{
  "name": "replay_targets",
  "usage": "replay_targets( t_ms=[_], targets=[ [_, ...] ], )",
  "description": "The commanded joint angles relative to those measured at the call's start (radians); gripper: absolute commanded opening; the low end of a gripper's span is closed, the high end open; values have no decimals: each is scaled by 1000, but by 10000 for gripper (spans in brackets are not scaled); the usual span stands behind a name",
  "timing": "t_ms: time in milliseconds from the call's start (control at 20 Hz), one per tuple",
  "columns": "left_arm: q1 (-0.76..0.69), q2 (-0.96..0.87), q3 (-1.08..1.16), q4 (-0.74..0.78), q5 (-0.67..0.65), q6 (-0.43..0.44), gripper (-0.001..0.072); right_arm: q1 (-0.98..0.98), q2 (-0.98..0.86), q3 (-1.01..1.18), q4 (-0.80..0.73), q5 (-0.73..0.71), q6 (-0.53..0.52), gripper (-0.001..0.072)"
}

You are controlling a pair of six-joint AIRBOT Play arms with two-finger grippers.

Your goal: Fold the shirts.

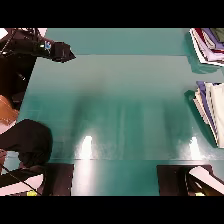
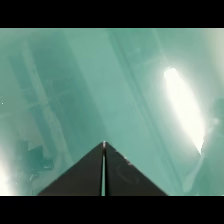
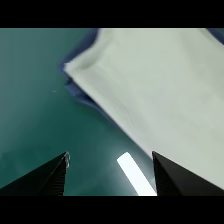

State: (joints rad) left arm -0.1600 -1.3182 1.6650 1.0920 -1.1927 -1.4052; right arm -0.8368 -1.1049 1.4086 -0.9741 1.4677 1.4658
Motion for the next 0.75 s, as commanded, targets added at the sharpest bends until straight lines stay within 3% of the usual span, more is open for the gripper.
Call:
replay_targets(
  t_ms=[0, 200, 300, 350, 400, 700],
  targets=[
    [0, 0, 0, 0, 6, 0, 34, 246, 1, 86, 109, -52, -3, 594],
    [0, 0, 0, 0, 7, -1, 34, 597, 1, 105, 107, -157, -13, 564],
    [0, 0, 0, 0, 7, 0, 34, 743, 1, 105, 106, -199, -40, 315],
    [0, 0, 0, 0, 7, -1, 34, 806, 1, 105, 106, -216, -60, 131],
    [0, 0, 0, 0, 7, -1, 34, 856, 1, 106, 106, -228, -76, 17],
    [0, 0, 0, 0, 7, -1, 34, 968, 1, 106, 108, -242, -81, 17]
  ],
)
